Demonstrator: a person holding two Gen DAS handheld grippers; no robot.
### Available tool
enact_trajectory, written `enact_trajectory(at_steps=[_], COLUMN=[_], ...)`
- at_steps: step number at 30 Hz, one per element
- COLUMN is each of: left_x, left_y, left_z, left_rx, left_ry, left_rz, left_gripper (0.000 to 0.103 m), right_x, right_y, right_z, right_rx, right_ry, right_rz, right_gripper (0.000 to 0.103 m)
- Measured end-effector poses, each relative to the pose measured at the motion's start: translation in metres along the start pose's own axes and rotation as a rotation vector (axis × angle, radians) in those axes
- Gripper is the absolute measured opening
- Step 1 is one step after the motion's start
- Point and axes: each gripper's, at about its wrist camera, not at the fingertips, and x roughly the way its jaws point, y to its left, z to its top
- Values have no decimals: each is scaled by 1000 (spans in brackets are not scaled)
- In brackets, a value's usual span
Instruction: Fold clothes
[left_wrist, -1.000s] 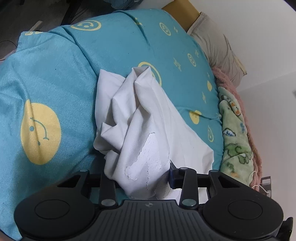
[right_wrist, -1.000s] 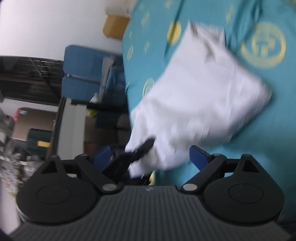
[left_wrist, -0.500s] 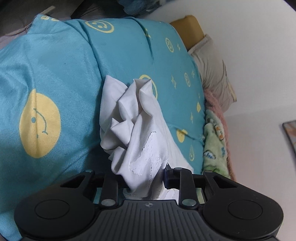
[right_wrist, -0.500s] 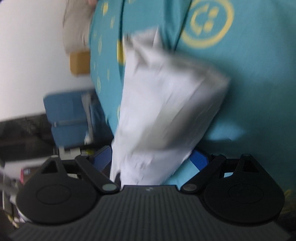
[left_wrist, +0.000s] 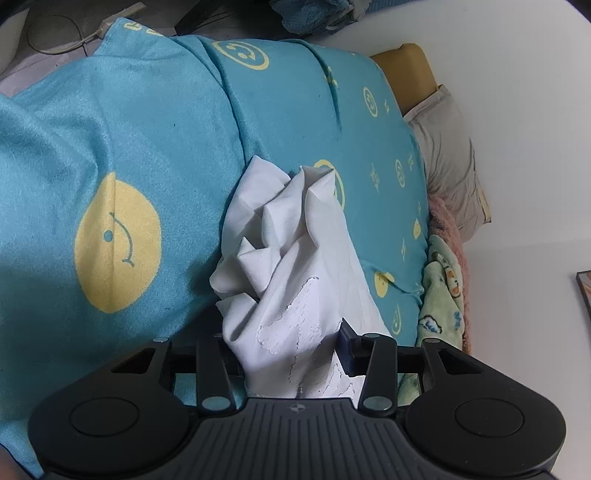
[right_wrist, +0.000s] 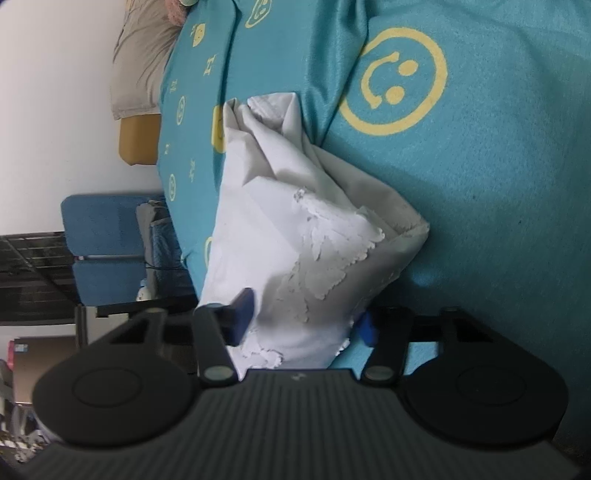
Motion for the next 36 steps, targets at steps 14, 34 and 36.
enact_trajectory(at_steps=[14, 34, 36], left_x=[-52, -16, 5], left_y=[-56, -269, -306], left_z=[-9, -150, -166], left_rx=[58, 335, 364], left_ry=[38, 275, 298], left_rz=[-59, -187, -213], left_gripper=[27, 27, 27], right_x=[-59, -262, -281], right_y=[52, 64, 71], right_z=[-9, 105, 136], right_rx=[-172, -203, -214], right_ry=[-96, -342, -386], right_rz=[43, 105, 91], right_gripper=[15, 15, 15])
